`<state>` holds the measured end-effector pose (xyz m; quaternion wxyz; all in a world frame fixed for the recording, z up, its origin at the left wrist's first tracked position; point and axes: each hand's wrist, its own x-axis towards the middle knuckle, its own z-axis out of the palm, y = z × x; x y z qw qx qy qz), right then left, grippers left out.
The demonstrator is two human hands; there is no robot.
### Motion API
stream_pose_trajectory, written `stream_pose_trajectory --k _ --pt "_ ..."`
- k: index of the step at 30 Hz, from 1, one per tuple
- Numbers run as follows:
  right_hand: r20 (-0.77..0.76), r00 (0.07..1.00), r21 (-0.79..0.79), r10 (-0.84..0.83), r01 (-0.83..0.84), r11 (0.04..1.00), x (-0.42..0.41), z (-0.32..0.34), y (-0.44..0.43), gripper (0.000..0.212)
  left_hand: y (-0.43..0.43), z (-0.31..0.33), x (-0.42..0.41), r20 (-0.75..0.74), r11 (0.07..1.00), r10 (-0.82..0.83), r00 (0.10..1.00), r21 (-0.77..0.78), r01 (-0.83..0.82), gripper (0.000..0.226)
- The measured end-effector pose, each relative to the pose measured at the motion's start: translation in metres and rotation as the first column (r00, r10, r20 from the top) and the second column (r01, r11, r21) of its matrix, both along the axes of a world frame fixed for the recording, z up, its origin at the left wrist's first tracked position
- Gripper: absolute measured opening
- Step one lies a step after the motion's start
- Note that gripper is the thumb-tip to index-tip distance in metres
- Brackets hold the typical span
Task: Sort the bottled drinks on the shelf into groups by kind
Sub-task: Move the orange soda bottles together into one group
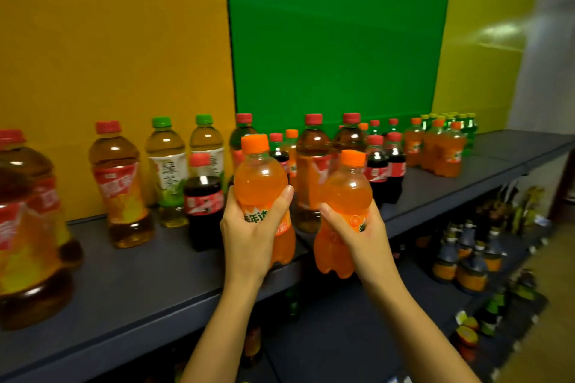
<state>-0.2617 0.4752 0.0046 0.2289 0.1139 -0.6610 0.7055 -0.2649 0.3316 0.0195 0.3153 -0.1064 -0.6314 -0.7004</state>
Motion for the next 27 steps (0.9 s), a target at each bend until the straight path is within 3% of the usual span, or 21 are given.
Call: stream_pose_trajectory --k 12,20,24,27 --pt "-0.002 0.987 0.071 -0.163 0.163 0.984 -0.027 -0.001 0.217 0.061 0.204 -0.022 -0.042 0.021 0.979 -0.196 0.98 -0.055 0.197 0.045" --pt "0.002 0.967 0.082 -0.253 0.252 0.964 -0.068 -0.01 0.31 0.055 0.303 -0.025 -0.095 0.074 0.961 -0.267 0.961 -0.053 0.271 0.045" --pt "0.017 0.958 0.078 -0.285 0.283 0.956 -0.099 -0.014 0.347 0.041 0.345 -0.025 -0.133 0.101 0.953 -0.291 0.951 -0.062 0.298 0.047" --pt "0.011 0.947 0.087 -0.322 0.32 0.943 -0.132 -0.015 0.376 0.052 0.376 -0.024 -0.17 0.119 0.952 -0.29 0.95 -0.065 0.298 0.039"
